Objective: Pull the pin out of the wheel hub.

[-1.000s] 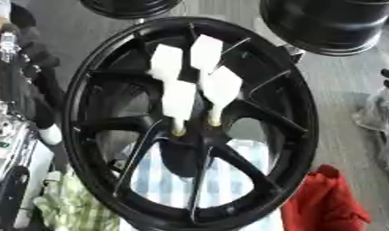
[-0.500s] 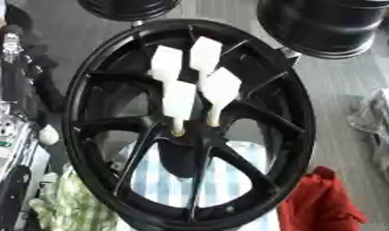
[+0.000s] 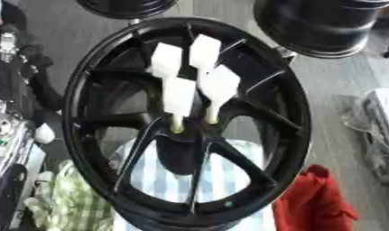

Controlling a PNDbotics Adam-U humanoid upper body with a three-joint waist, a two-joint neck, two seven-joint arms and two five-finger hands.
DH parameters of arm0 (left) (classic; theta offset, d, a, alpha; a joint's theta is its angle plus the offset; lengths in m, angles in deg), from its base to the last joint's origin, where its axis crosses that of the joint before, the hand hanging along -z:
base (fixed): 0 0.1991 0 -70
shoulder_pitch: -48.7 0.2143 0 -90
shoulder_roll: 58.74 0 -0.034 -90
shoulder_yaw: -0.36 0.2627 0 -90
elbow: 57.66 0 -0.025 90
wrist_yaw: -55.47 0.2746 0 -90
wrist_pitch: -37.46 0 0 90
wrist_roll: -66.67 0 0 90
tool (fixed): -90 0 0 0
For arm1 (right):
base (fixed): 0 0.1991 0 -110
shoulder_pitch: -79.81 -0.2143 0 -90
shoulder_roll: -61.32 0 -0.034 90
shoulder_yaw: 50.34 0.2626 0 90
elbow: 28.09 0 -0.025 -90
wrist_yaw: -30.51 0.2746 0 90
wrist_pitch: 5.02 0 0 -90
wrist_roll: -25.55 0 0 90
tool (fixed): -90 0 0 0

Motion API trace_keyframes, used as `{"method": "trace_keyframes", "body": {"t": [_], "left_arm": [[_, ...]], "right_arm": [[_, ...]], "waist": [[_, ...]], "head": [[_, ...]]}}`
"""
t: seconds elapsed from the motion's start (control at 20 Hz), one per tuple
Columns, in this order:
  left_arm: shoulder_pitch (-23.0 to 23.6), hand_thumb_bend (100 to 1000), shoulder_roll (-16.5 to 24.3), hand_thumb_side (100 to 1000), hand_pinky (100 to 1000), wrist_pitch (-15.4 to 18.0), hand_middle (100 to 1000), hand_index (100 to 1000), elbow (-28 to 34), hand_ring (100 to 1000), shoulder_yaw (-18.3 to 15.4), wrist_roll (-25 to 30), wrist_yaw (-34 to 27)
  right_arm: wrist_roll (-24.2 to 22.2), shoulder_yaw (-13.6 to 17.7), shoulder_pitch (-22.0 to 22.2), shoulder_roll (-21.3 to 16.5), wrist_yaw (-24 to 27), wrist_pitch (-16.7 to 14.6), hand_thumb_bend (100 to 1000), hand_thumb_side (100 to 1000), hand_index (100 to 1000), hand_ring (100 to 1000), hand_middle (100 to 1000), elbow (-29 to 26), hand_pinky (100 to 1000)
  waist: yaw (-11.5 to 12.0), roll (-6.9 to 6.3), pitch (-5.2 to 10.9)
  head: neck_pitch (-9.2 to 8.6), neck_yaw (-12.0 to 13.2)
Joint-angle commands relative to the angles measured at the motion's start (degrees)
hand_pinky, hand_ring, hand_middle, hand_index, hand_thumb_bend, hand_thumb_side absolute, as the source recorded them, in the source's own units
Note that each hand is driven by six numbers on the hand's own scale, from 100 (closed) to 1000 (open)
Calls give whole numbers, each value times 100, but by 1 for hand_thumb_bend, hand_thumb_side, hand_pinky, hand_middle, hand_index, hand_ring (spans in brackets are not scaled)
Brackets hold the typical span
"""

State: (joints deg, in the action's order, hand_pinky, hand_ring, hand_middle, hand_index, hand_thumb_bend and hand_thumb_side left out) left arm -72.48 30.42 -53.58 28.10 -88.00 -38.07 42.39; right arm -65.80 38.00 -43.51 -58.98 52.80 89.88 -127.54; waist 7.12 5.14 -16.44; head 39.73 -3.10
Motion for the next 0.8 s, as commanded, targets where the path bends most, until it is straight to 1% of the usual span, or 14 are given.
{"method": "trace_keyframes", "body": {"t": [0.05, 0.1, 0.15, 0.3, 0.4, 0.45, 0.55, 0.65, 0.75, 0.8], "left_arm": [[-63, 117, 125, 871, 711, -2, 779, 791, 58, 817, 20, 33, 44], [-69, 116, 120, 861, 711, -4, 779, 791, 57, 818, 24, 38, 43], [-74, 117, 117, 872, 711, -7, 779, 791, 56, 818, 28, 43, 40], [-87, 117, 111, 874, 712, -15, 780, 791, 51, 819, 51, 65, 38], [-96, 116, 106, 874, 712, -18, 779, 790, 48, 819, 63, 81, 40], [-101, 116, 104, 874, 712, -19, 779, 790, 47, 819, 65, 86, 40], [-108, 113, 103, 871, 712, -23, 779, 790, 44, 820, 77, 98, 43], [-110, 115, 105, 876, 712, -27, 779, 790, 39, 820, 91, 112, 49], [-112, 115, 107, 876, 712, -30, 779, 790, 35, 820, 97, 121, 55], [-115, 116, 106, 876, 713, -32, 779, 790, 34, 821, 104, 128, 55]], "right_arm": [[-316, -160, -199, -459, -137, -140, 277, 377, 833, 844, 854, -285, 921], [-415, -226, -258, -498, -153, -214, 396, 401, 836, 846, 853, -381, 920], [-515, -270, -304, -519, -158, -277, 285, 377, 837, 847, 857, -467, 921], [-816, -405, -450, -541, -129, -396, 311, 382, 848, 856, 870, -727, 922], [-1022, -514, -528, -572, -182, -448, 336, 381, 860, 862, 881, -910, 923], [-1125, -575, -564, -592, -236, -473, 348, 396, 875, 869, 893, -988, 924], [-1328, -760, -642, -663, -400, -513, 370, 390, 881, 871, 896, -1145, 923], [-1527, -946, -736, -717, -590, -571, 362, 377, 879, 871, 892, -1257, 922], [-1731, -1055, -820, -725, -791, -659, 363, 372, 878, 871, 891, -1288, 922], [-1826, -1120, -873, -739, -885, -715, 366, 344, 870, 868, 881, -1311, 920]], "waist": [[17, -10, 129], [29, -10, 122], [38, -10, 116], [59, -14, 100], [74, -15, 92], [81, -14, 88], [101, -8, 80], [114, -2, 73], [119, 0, 67], [132, 4, 63]], "head": [[14, -41], [11, -53], [7, -64], [-3, -96], [-4, -117], [-3, -127], [0, -154], [6, -167], [14, -169], [15, -183]]}}
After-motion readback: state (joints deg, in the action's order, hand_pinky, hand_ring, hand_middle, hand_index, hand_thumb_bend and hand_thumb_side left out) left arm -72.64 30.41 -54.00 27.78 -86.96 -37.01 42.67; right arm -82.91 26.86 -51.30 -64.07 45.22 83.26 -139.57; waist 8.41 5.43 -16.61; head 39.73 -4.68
